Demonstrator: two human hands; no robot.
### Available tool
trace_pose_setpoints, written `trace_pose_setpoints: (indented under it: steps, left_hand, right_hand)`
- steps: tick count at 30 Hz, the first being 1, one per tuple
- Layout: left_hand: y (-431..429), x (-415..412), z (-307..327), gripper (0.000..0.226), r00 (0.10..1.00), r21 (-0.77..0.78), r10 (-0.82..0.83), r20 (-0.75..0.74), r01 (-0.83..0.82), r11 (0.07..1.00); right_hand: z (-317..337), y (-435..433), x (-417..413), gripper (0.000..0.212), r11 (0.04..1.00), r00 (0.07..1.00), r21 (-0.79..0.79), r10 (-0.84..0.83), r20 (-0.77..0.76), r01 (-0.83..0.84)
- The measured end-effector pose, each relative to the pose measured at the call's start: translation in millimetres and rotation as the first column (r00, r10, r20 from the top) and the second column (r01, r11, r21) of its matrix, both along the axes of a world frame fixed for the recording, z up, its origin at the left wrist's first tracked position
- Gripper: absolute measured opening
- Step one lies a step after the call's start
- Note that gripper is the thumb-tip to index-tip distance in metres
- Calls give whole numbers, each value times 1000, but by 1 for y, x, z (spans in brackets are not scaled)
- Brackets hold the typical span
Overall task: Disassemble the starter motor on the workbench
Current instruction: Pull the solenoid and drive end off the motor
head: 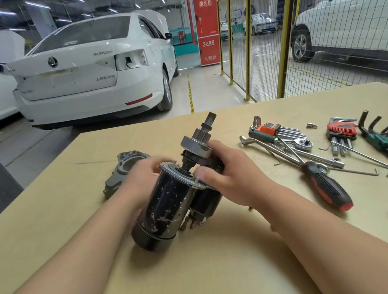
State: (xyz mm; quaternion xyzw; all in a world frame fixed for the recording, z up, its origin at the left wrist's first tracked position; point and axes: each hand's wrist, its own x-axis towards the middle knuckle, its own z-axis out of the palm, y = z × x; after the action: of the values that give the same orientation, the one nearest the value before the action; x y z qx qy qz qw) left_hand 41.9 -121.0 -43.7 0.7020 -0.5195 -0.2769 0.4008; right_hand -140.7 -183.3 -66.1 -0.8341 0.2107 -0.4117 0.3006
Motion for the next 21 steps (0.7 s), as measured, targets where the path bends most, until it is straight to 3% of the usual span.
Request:
trace_pose_setpoints:
  steps: [1,4,6,8,10,15,21]
  left_hand:
    - [9,3,1,14,999,-82,23,-36,-26,996]
    - [34,8,0,37,951,-173,-56,-305,3,985]
    - [47,-1,-7,29,983,-143,-46,-176,20,989]
    - [58,-18,-19,75,984,-154,6,179,22,988]
    - [63,-31,-19,91,954,-223,68,292,-1,975]
    - [61,-25,-20,59,972,-277,42,232,25,961]
    - [58,-11,-20,52,991,-295,-61,118,93,951]
  right_hand:
    - [0,-1,-3,18,1000,1000,-16,11,-29,-12]
    - [-1,-5,-5,15,999,997,-35,-6,-82,3]
    - [-2,-5,-3,8,1000,997,-27,-14,-82,12]
    - [-1,-5,-1,5,999,997,-31,-18,-72,16]
    - [0,-5,0,10,999,996,-37,-33,-82,30]
    - [6,-5,-3,3,996,980,-31,-84,-179,79]
    - [32,-4,-5,30,986,960,-92,-154,-233,136]
